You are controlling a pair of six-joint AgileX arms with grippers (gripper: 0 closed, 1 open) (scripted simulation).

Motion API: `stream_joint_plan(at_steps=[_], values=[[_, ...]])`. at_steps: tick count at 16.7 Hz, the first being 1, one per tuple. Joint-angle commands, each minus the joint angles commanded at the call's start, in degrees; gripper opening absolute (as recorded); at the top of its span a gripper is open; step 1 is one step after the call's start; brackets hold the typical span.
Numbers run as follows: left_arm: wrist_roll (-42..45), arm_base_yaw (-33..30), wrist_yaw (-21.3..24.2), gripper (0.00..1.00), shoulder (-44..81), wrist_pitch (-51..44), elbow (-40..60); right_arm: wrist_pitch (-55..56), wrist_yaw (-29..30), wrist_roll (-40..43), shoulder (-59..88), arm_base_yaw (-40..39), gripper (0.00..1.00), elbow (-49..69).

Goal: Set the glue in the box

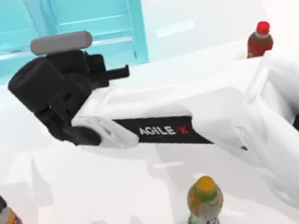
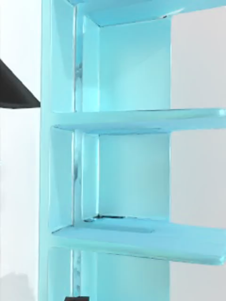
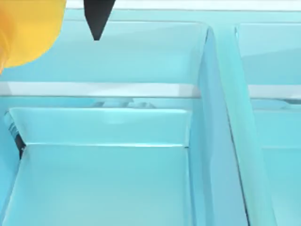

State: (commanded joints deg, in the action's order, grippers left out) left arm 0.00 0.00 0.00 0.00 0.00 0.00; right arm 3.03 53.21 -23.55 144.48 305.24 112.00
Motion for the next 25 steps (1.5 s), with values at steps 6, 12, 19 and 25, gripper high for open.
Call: stream_joint_plan(at_steps=[6,12,19,25], values=[[0.00,0.00,0.00,1.00,0.00,0.00,0.00,-3.06,-5.81,7.56,-4.25,-10.73,0.00,1.72],[0.00,0.00,0.00,1.00,0.00,0.00,0.00,-13.22,-21.02,27.58,-10.92,-39.39,0.00,1.95],[0.00,0.00,0.00,1.00,0.00,0.00,0.00,-32.93,-46.34,61.13,-16.32,-87.95,0.00,-3.15],[0.00,0.00,0.00,1.00,0.00,0.00,0.00,-53.00,-70.49,93.41,-19.20,-135.03,0.00,-10.21]])
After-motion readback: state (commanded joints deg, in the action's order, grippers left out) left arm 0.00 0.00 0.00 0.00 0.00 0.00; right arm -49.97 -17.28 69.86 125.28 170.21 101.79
